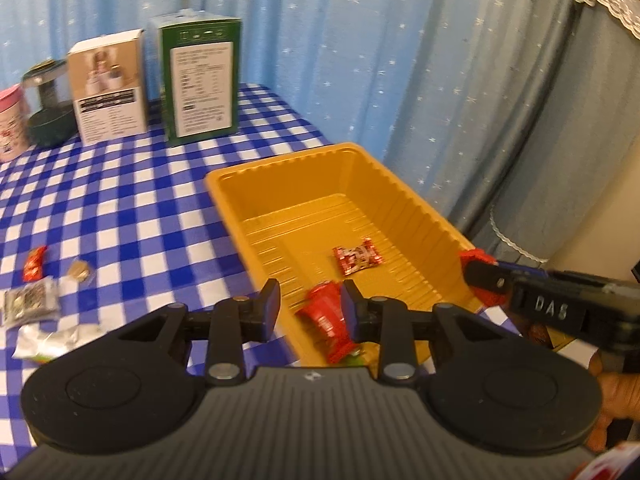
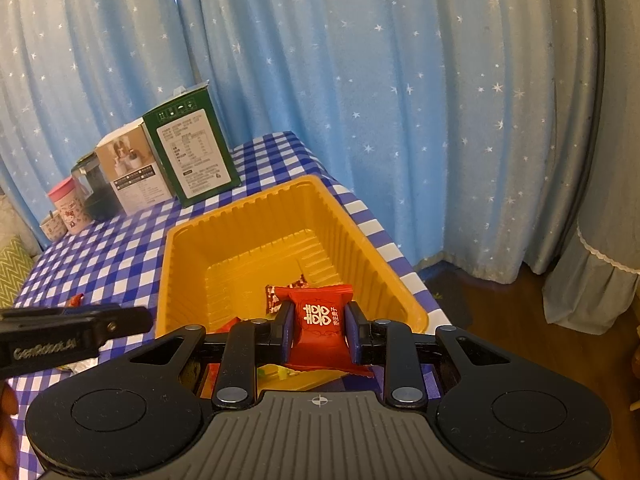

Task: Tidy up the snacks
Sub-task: 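Carry both red candies over the orange tray and open both tools to drop them, then move both open tools back from the tray toward the remaining snacks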

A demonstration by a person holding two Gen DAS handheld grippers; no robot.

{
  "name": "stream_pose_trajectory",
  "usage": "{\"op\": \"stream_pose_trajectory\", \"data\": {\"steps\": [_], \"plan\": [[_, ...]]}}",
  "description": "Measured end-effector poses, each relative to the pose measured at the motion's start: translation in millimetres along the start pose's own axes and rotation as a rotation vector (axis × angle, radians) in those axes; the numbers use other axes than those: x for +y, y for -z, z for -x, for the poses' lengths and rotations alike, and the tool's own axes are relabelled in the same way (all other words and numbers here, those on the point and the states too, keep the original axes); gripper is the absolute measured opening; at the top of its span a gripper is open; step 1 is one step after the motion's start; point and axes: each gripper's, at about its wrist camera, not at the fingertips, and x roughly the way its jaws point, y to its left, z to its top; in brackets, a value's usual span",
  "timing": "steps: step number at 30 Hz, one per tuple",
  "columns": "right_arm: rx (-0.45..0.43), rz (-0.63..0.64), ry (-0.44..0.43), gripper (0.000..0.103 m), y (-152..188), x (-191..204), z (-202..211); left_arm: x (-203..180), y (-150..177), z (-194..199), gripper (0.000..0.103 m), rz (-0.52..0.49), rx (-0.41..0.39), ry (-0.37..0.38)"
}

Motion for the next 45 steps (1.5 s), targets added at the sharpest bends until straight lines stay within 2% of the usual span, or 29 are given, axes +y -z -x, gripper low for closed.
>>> {"op": "stream_pose_trajectory", "data": {"steps": [9,12,14,15,16,22,29,33,38,45], "plan": [[-0.020,0.014,-0.035,0.027,-11,13,-8,14,15,14,0.030,0.028,-0.001,-0.027],[-0.029,-0.027,-0.078,0.028,-16,12,-10,18,19,17,0.030,0.038,-0.001,-0.026],[-0.018,-0.070,-0.107,0.040,-19,7,-12,21,22,19,0.030,0.043,-0.001,-0.031],[-0.019,-0.089,-0.114,0.059,-20,5,-11,22,23,20,0.030,0.046,-0.001,-0.033],[-0.029,-0.106,-0.114,0.065,-19,3,-9,24,25,22,0.030,0.048,-0.002,-0.037],[-0.017,-0.120,-0.073,0.065,-9,-4,5,33,37,32,0.036,0.073,0.004,-0.055],[0.007,-0.095,-0.050,0.065,14,7,25,43,51,54,0.051,0.092,-0.007,-0.085],[0.018,-0.072,-0.054,0.065,25,20,36,51,56,70,0.058,0.100,-0.021,-0.108],[0.037,-0.051,-0.064,0.065,36,36,45,61,67,91,0.071,0.114,-0.036,-0.133],[0.046,-0.017,-0.096,0.065,44,61,56,83,84,119,0.079,0.149,-0.043,-0.180]]}}
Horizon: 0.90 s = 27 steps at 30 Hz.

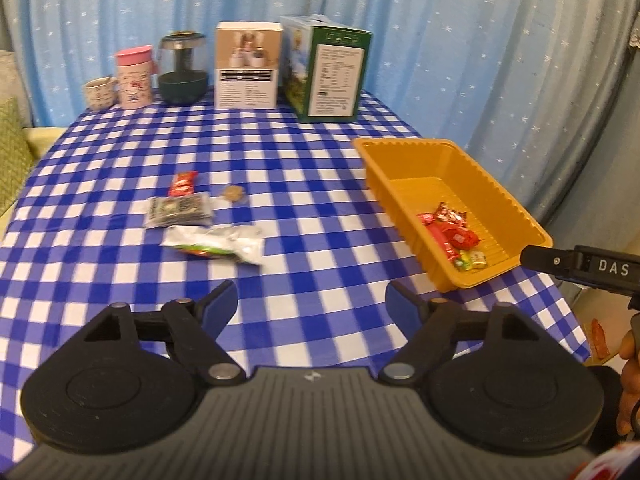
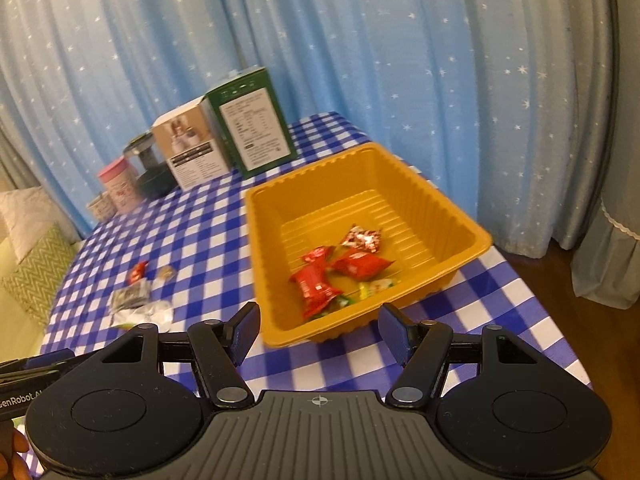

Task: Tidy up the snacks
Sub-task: 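Move both open tools back from the tray toward the remaining snacks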

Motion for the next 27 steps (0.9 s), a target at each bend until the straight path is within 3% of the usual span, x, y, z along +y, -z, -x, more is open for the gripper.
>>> {"op": "stream_pose_trajectory", "data": {"steps": [15,27], "plan": [[0.052,0.114,-0.080,0.066,17,54,-8,54,9,29,0.086,0.070,-0.023,-0.090],[0.075,0.179,-0.111,0.065,21,76,-19,75,8,34,0.088,0.091,-0.029,-0.102]]}}
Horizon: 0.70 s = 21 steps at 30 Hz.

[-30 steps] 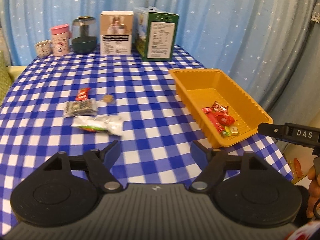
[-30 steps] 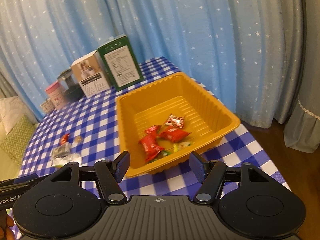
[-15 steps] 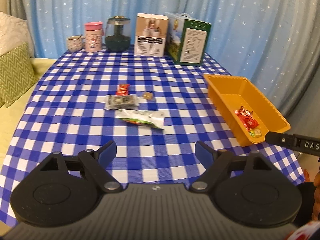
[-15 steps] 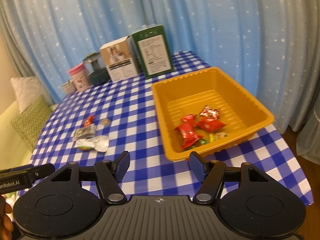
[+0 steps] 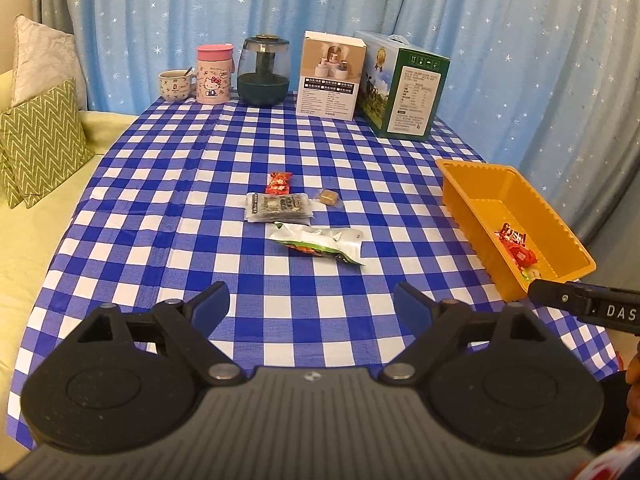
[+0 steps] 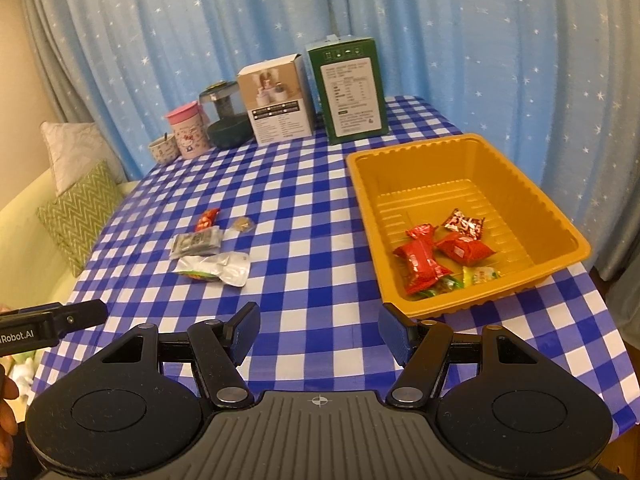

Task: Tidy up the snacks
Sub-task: 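Move both open tools back from the tray toward the remaining snacks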

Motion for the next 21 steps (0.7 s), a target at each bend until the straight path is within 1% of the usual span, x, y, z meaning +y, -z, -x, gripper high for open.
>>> {"op": "stream_pose_trajectory", "data": {"steps": [5,12,17,21], "plan": [[0.011,0.028,-0.015,0.065,-2,7,-7,7,-2,-4,0.088,-0.003,0.007,-0.008],[0.026,0.104,-0.043,0.066,-8,23,-26,28,-11,-15,0.090,-0.006,0.026,-0.025],[0.039,0.198,-0.078,0.066,-13,39,-52,40,-21,-29,0.090,-0.049,0.033,-0.036],[0.056,0.293,-0.123,0.065,-19,55,-78,49,-30,-43,0.090,-0.102,0.029,-0.047]]}}
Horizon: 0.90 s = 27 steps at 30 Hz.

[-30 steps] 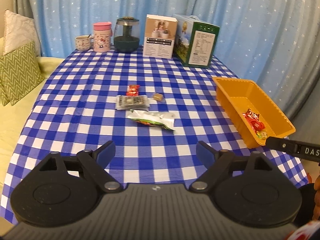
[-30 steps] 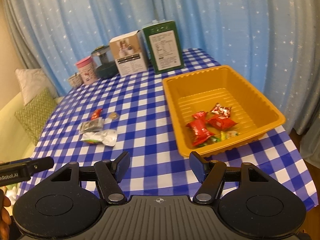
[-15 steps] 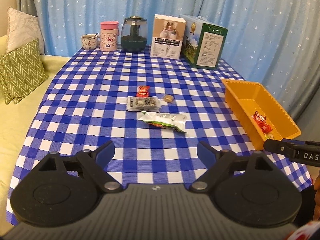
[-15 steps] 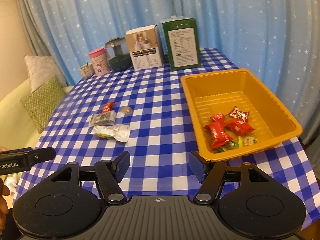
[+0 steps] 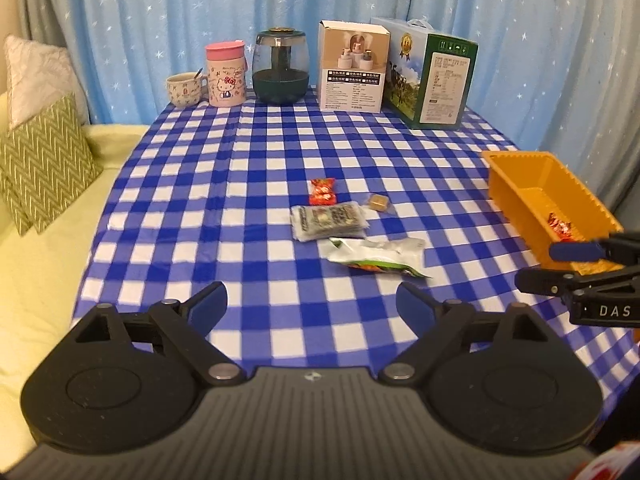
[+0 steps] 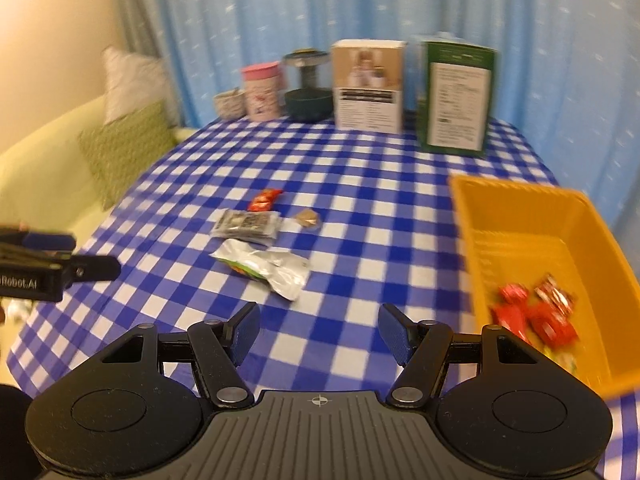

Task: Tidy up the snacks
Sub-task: 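Move both open tools back from the tray toward the remaining snacks, then grasp the white-and-green snack bag with the right tool while the left tool grasps the clear nut packet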

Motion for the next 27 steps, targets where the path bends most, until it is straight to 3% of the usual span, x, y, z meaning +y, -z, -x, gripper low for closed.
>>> {"op": "stream_pose_trajectory", "data": {"steps": [7,14,22,27], "plan": [[0.002,0.192,-0.096,0.065,-19,19,-45,15,-12,-32,0.090,-0.076,-0.009,-0.001],[0.063,0.367,-0.154,0.065,-26,34,-103,25,-16,-66,0.090,-0.140,0.015,0.018],[0.142,0.482,-0.203,0.065,-34,42,-159,38,-16,-87,0.090,-0.162,0.020,0.037],[0.176,0.550,-0.221,0.048,-37,50,-178,44,-17,-96,0.090,-0.150,0.055,0.056]]}}
